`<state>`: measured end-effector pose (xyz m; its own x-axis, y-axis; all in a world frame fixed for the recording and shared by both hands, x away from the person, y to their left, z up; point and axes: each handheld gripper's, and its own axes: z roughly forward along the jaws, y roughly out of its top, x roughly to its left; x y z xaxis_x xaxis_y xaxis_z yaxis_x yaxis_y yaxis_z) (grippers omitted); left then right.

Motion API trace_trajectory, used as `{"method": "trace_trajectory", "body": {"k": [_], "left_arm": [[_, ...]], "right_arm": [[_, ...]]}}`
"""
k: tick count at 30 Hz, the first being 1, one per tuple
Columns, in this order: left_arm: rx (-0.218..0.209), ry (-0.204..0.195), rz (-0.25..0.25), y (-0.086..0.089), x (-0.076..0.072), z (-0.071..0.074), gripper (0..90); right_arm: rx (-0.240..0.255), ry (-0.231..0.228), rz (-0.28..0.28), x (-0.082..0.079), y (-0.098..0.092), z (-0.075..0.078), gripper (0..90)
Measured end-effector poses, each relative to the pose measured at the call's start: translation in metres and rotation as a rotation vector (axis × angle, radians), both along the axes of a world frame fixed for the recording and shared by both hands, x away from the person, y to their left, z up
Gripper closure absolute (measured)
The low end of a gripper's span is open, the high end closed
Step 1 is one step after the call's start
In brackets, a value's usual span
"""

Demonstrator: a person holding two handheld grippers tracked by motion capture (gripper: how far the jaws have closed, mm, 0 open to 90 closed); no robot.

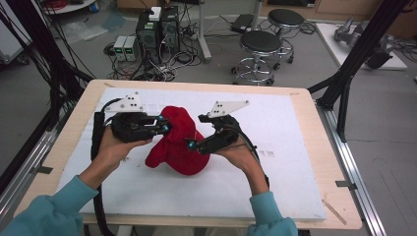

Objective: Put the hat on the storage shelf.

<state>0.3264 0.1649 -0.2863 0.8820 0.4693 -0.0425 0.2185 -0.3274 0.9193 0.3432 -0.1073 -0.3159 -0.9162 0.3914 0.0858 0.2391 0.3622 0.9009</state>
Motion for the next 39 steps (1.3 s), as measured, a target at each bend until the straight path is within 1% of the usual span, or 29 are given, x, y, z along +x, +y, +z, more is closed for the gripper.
{"method": "trace_trajectory", "body": {"k": [1,2,3,5,6,10,12,16,20,22,24,25,26,27,28,31,34,37,39], "left_arm": [[0.000,0.002,0.001,0.000,0.000,0.000,80.2],[-0.001,0.003,0.000,0.000,0.000,0.000,80.2],[-0.005,0.005,-0.002,0.000,0.000,0.000,80.2],[-0.009,0.002,-0.004,-0.001,0.000,0.000,80.1],[-0.008,0.001,-0.003,-0.001,0.000,0.000,80.2],[-0.003,0.003,-0.004,-0.002,0.000,0.000,80.2],[-0.002,0.001,-0.006,-0.003,0.000,0.000,80.2],[-0.001,0.002,-0.011,-0.004,-0.001,0.000,80.2],[-0.011,0.004,-0.015,-0.005,-0.001,0.001,80.2],[-0.019,0.008,-0.018,-0.005,-0.002,0.002,80.2],[-0.016,0.007,-0.020,-0.005,-0.002,0.002,80.2],[-0.014,0.006,-0.019,-0.005,-0.003,0.002,80.2],[-0.013,0.005,-0.020,-0.005,-0.003,0.002,80.2],[-0.013,0.006,-0.022,-0.005,-0.003,0.002,80.2],[-0.016,0.006,-0.022,-0.005,-0.003,0.002,80.2],[-0.015,0.004,-0.025,-0.005,-0.004,0.002,80.2],[-0.017,0.003,-0.027,-0.005,-0.004,0.003,80.2],[-0.011,-0.001,-0.026,-0.005,-0.005,0.003,80.2],[-0.004,-0.003,-0.027,-0.004,-0.004,0.002,80.2]], "right_arm": [[-0.002,0.002,0.001,0.000,0.000,0.000,7.0],[0.001,0.007,0.012,0.001,0.001,-0.001,11.0],[0.004,0.007,0.041,0.002,0.001,-0.001,14.4],[0.005,0.007,0.048,0.002,0.002,-0.001,14.3],[0.022,0.008,0.063,0.002,0.003,-0.001,12.2],[0.036,-0.002,0.072,0.001,0.005,0.000,11.6],[0.050,0.006,0.083,0.000,0.005,0.001,11.2],[0.049,0.009,0.078,0.000,0.005,0.000,11.2],[0.044,0.015,0.082,0.000,0.006,0.000,11.7],[0.044,0.017,0.090,0.001,0.007,0.000,15.7],[0.044,0.018,0.099,0.001,0.008,0.000,21.3],[0.039,0.017,0.103,0.000,0.009,0.001,28.2],[0.039,0.017,0.103,0.000,0.009,0.001,28.2],[0.025,0.001,0.102,0.000,0.010,0.001,38.3],[0.025,0.001,0.102,0.000,0.010,0.001,38.3],[0.006,-0.006,0.086,-0.001,0.009,0.002,52.7],[0.002,-0.011,0.082,-0.002,0.009,0.003,63.5],[-0.010,-0.005,0.076,-0.003,0.010,0.004,73.9],[-0.008,0.011,0.071,-0.003,0.010,0.004,77.9]]}}
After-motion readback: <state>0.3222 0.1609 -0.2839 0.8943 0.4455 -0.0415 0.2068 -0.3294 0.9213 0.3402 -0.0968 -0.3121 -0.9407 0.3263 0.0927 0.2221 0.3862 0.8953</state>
